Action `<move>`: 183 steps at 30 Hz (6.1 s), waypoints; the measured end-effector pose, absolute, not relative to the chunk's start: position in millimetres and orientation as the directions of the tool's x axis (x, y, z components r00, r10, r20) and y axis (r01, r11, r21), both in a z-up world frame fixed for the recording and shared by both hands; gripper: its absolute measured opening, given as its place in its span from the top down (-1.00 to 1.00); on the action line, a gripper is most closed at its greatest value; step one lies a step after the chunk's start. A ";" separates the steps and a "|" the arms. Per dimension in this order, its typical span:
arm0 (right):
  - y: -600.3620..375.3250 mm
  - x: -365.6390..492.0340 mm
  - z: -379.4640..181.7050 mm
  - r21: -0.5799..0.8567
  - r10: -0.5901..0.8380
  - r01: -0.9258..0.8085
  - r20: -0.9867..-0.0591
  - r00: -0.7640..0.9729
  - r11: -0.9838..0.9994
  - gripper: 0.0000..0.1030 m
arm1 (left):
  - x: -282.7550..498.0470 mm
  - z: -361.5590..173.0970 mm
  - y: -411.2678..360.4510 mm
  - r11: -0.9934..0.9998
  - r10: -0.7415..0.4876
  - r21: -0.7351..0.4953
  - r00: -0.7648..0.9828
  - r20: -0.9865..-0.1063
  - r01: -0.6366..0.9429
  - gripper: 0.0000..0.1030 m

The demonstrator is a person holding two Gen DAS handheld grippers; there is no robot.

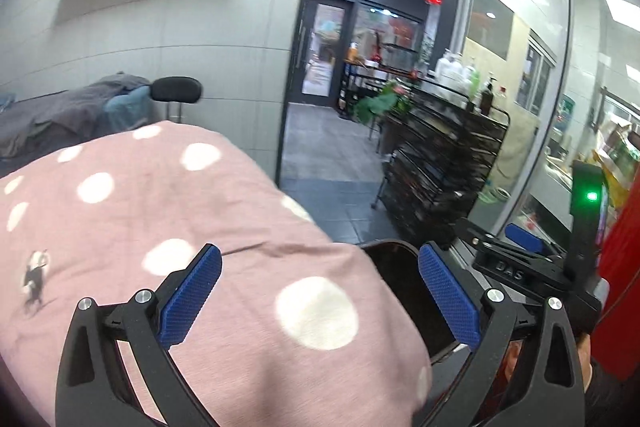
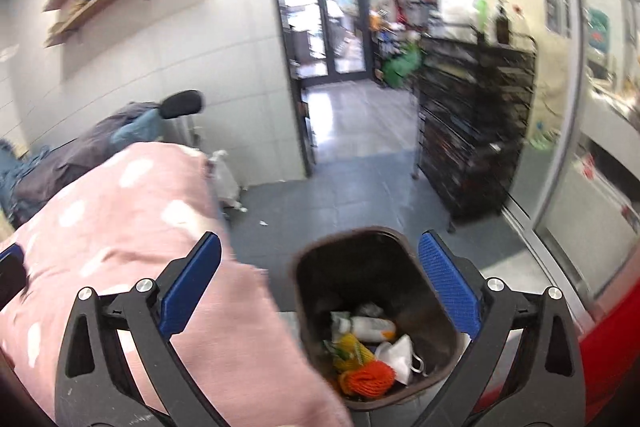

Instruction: Collect trash

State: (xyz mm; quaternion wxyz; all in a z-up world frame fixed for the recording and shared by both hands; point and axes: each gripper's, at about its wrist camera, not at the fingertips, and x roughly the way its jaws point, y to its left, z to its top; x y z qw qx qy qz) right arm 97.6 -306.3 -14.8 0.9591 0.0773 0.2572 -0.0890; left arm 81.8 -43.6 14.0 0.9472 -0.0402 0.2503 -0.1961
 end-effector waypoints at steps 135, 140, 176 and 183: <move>-210.2 20.5 14.5 -0.012 -0.091 0.093 -0.335 0.938 0.996 -0.89 | 11.0 18.8 28.2 0.975 -0.191 -0.180 0.913 -0.361 0.133 -0.89; -209.2 20.8 13.2 -0.011 -0.091 0.093 -0.338 0.937 0.996 -0.89 | 14.2 17.7 29.7 0.976 -0.179 -0.181 0.908 -0.380 0.117 -0.89; -209.7 19.5 10.8 -0.007 -0.093 0.097 -0.342 0.935 0.995 -0.89 | 15.7 19.1 29.4 0.979 -0.151 -0.188 0.903 -0.403 0.080 -0.89; -209.7 20.6 9.8 -0.006 -0.092 0.096 -0.345 0.934 0.995 -0.89 | 16.1 18.5 28.3 0.982 -0.136 -0.176 0.901 -0.412 0.068 -0.89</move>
